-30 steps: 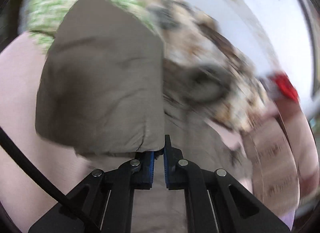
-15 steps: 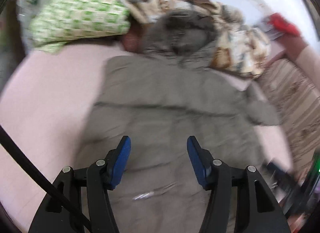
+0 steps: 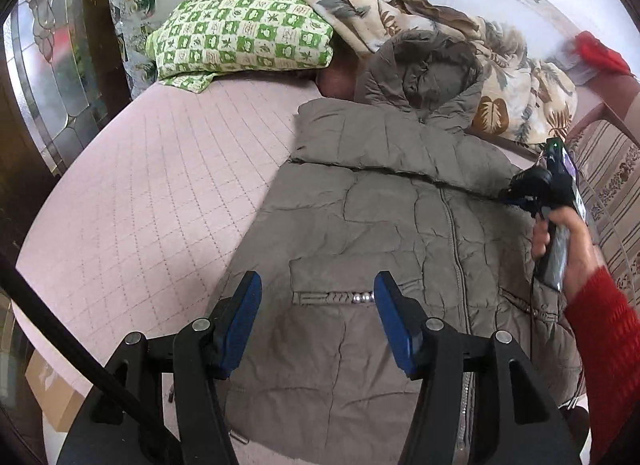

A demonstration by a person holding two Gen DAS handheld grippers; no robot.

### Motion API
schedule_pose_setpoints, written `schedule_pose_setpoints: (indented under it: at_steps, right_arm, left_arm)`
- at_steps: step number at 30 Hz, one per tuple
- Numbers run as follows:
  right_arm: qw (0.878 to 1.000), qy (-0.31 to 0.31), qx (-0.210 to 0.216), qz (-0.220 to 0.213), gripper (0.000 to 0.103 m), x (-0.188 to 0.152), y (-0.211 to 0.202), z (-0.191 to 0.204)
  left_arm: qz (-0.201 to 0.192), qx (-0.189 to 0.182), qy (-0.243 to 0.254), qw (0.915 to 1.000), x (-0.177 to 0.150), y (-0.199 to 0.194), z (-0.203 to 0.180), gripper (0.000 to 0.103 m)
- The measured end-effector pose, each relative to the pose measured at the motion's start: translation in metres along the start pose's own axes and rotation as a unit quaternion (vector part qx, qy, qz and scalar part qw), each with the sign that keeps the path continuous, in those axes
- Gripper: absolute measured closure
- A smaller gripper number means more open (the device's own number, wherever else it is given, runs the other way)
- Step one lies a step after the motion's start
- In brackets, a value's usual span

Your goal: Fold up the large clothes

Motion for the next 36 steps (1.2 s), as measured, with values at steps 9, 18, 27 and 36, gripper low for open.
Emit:
schedule_pose_setpoints:
  at_steps: [9, 18, 27, 36]
  right_arm:
    - [0.997, 0.053, -0.004, -0.049, 0.09, 0.023, -0.05, -0.063]
    - [0.968, 0.212, -0.023, -0.135, 0.056, 0.024, -0.136, -0.274]
    - [0.93, 0.329, 0.035, -0.161, 0.056, 0.072, -0.121, -0.365]
    - [0.926, 0.344, 0.001, -0.156, 0.094, 0.104, -0.111, -0.386]
  left_arm:
    - [-0.004, -0.004, 0.028, 0.9996, -0.008, -0.013, -0.034, 0.046]
    - [0.018, 0.003, 0.048, 0.9987, -0.022, 0.003, -0.062, 0.046]
    - [0.038, 0.037, 0.051, 0.9973, -0.018, 0.025, -0.069, 0.046]
    - [0.031, 0.045, 0.017, 0.9983, -0.014, 0.027, -0.036, 0.046]
Point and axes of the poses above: each gripper's, at about its wrist camera, not at the fingertips, and y roughly the way its jaws point, z to its left, x to its top, the point moved 7 cm from there along y, roughly the way its jaws point, and after that the axes turned 4 degrees about x, right-handed, at the moved point
